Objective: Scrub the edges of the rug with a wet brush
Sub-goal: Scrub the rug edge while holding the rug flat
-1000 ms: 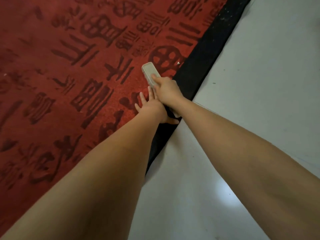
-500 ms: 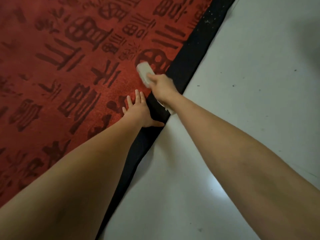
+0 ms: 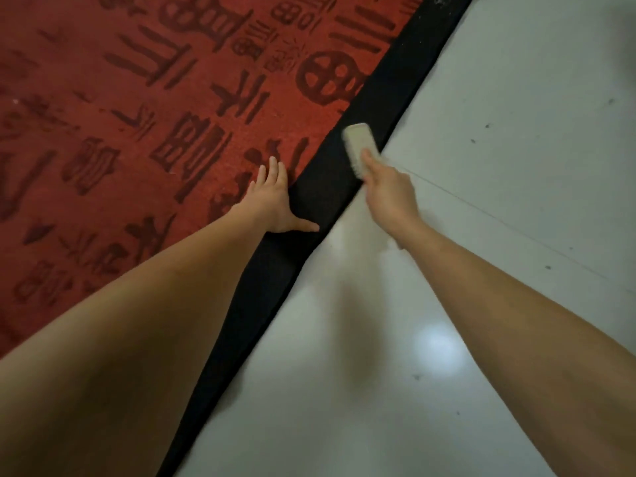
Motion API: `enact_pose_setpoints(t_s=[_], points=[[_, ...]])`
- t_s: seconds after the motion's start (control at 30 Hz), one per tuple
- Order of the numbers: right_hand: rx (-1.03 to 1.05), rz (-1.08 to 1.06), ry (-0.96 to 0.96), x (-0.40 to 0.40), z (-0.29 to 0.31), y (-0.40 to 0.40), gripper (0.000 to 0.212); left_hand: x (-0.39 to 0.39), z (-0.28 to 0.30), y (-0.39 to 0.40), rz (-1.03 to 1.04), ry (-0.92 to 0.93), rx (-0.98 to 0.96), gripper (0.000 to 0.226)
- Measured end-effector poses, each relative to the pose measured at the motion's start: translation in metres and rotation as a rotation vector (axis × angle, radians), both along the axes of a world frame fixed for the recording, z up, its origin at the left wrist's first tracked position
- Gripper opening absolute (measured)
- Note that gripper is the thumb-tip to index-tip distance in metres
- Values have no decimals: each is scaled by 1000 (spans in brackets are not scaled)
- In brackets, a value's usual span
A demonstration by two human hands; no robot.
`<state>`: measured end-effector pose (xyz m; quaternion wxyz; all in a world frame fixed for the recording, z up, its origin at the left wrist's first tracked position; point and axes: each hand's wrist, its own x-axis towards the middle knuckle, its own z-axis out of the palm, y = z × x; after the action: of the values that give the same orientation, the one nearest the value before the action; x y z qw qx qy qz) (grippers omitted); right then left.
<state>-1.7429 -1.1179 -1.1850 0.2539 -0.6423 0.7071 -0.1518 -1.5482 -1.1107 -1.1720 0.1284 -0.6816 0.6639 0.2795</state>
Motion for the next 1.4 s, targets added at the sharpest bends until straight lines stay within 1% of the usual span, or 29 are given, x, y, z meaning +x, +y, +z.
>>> enact_pose_setpoints(t_s=[0.07, 0.1, 0.13, 0.17, 0.23, 0.27, 0.3, 0.37, 0.43, 0.47, 0.57, 0.6, 0.63, 0.7, 0.77, 0.8, 0.87, 0.9, 0.93, 0.97, 1.03, 1.1, 1.13, 1.17, 1.2, 1.27, 1.3, 1.33, 1.4], points=[[4, -243, -81, -4, 9, 22, 45, 23, 0, 37, 104, -47, 9, 143], [-2, -277, -119, 9, 18, 36, 44, 29, 1, 49, 133, -51, 29, 145], [-40, -189, -134, 31, 21, 51, 43, 35, 3, 59, 143, -48, 51, 147], [-52, 5, -153, 60, 21, 71, 43, 43, 5, 75, 149, -37, 67, 148], [41, 329, -176, 96, 13, 106, 43, 53, 6, 97, 146, -25, 89, 149], [81, 397, -143, 102, 9, 118, 43, 62, 8, 112, 147, -35, 101, 149], [90, 367, -93, 97, 5, 122, 44, 70, 11, 125, 140, -47, 129, 149], [88, 124, -8, 76, 6, 125, 45, 83, 12, 151, 146, -55, 165, 149], [121, -101, -18, 80, 19, 141, 44, 95, 14, 176, 158, -49, 171, 150], [121, -69, -16, 97, 25, 155, 44, 98, 14, 183, 138, -47, 177, 151], [180, 391, -17, 153, 24, 206, 46, 104, 10, 201, 100, -28, 150, 151], [160, 433, -9, 154, 20, 210, 47, 108, 10, 207, 90, -35, 148, 152], [145, 354, 8, 143, 21, 204, 46, 112, 10, 212, 73, -50, 148, 155], [138, 82, 13, 106, 23, 182, 43, 120, 9, 223, 72, -62, 138, 158], [134, -55, 39, 92, 32, 187, 43, 124, 11, 232, 67, -72, 143, 159], [118, -17, 12, 102, 37, 198, 42, 125, 12, 234, 70, -86, 141, 158], [103, 288, -70, 142, 36, 231, 42, 128, 11, 236, 98, -98, 127, 158], [128, 451, -62, 156, 29, 247, 43, 130, 10, 238, 122, -91, 133, 158], [133, 529, -43, 158, 22, 253, 44, 132, 11, 240, 145, -88, 141, 158], [133, 512, 4, 149, 18, 251, 45, 133, 10, 244, 159, -84, 149, 160], [104, 307, 99, 113, 15, 231, 47, 134, 7, 248, 165, -80, 151, 162], [109, 99, 105, 90, 20, 220, 49, 133, 8, 248, 166, -74, 157, 162], [69, 82, 67, 95, 23, 223, 49, 134, 7, 248, 173, -76, 155, 163], [34, 138, 20, 109, 26, 230, 49, 134, 7, 246, 175, -77, 153, 163], [32, 268, -3, 125, 25, 242, 48, 134, 7, 245, 175, -73, 155, 163], [87, 549, 33, 142, 17, 263, 48, 135, 10, 246, 174, -73, 158, 162], [89, 584, 58, 138, 13, 263, 47, 134, 10, 247, 166, -76, 159, 161], [84, 532, 91, 129, 12, 257, 47, 134, 10, 248, 160, -81, 152, 161], [72, 334, 119, 106, 14, 230, 48, 133, 11, 249, 169, -81, 132, 160]])
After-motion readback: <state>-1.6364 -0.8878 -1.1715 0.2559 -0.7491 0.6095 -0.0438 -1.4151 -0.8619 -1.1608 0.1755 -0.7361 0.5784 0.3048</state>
